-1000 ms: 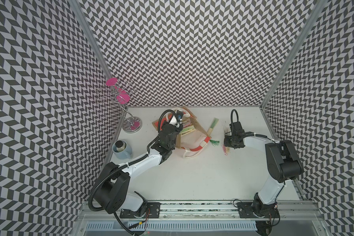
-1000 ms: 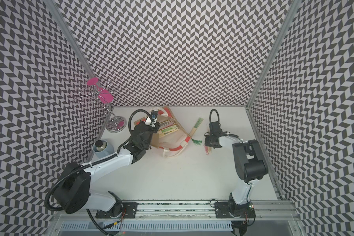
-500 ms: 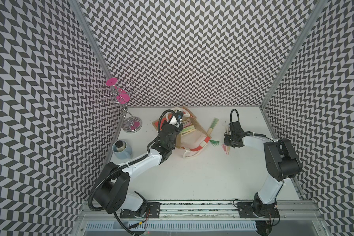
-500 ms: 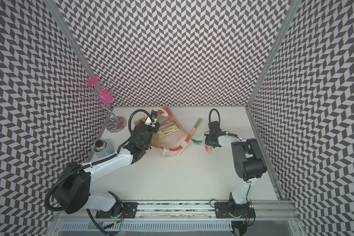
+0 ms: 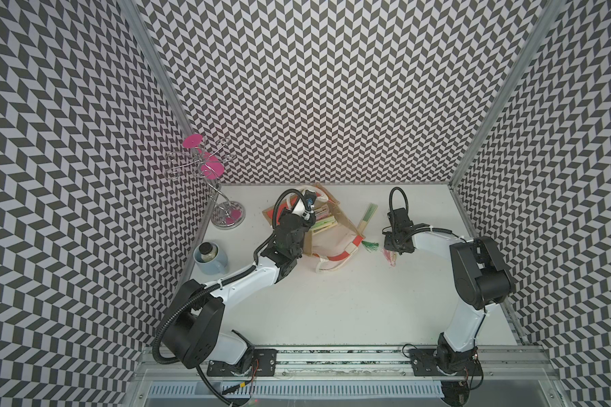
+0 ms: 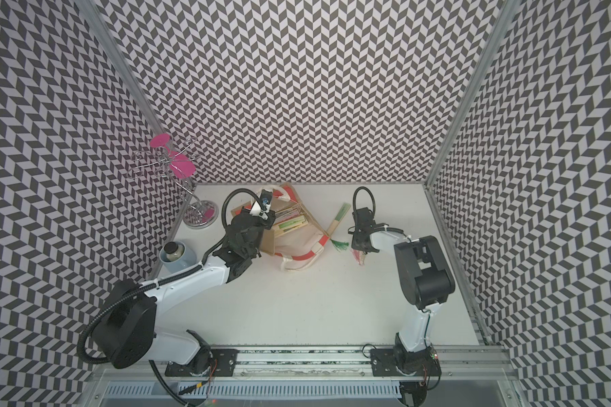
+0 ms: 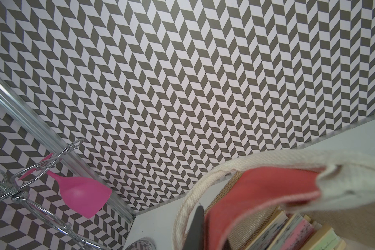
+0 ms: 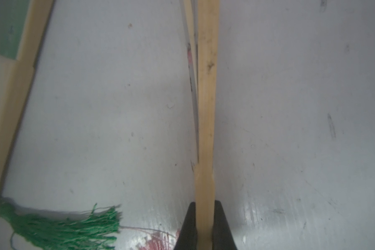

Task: Take out the folding fans from the tote bags
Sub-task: Adjust the folding fan at the center of the board.

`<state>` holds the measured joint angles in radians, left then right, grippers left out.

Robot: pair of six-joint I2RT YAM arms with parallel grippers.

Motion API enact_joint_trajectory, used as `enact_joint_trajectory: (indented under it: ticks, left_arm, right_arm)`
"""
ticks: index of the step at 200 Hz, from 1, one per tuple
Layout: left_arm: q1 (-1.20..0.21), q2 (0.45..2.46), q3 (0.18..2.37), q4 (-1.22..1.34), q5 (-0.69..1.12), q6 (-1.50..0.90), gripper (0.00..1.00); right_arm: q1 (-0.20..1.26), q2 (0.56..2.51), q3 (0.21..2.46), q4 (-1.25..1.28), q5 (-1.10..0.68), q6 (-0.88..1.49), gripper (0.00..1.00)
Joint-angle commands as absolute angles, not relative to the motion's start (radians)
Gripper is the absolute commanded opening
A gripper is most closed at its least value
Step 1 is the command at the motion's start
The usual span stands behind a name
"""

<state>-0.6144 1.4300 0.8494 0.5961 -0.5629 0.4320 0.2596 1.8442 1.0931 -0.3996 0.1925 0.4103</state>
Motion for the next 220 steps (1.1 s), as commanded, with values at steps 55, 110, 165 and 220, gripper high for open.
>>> enact_joint_trajectory:
  ticks: [55,110,165,220]
  left_arm:
    - [-0.609,1.402,0.887,0.631,-0.558,0.433,0.0]
    - [-0.609,1.398,0.887,0.628,-0.557,0.433,0.0]
    - [-0.609,1.402,0.884,0.623,-0.554,0.428,0.0]
    - [-0.609,1.399,0.882,0.618,-0.552,0.425,0.0]
  right_arm:
    - [0.22,1.766,1.107,-0.225,-0.337,0.378,0.0]
    - [0.124,1.83,1.076,-0.022,-0.574,0.449,0.0]
    - [0.054,1.927,1.068,0.094,-0.657,0.541,0.0]
    - [0.028,2.005,1.08,0.129,-0.633,0.579,0.0]
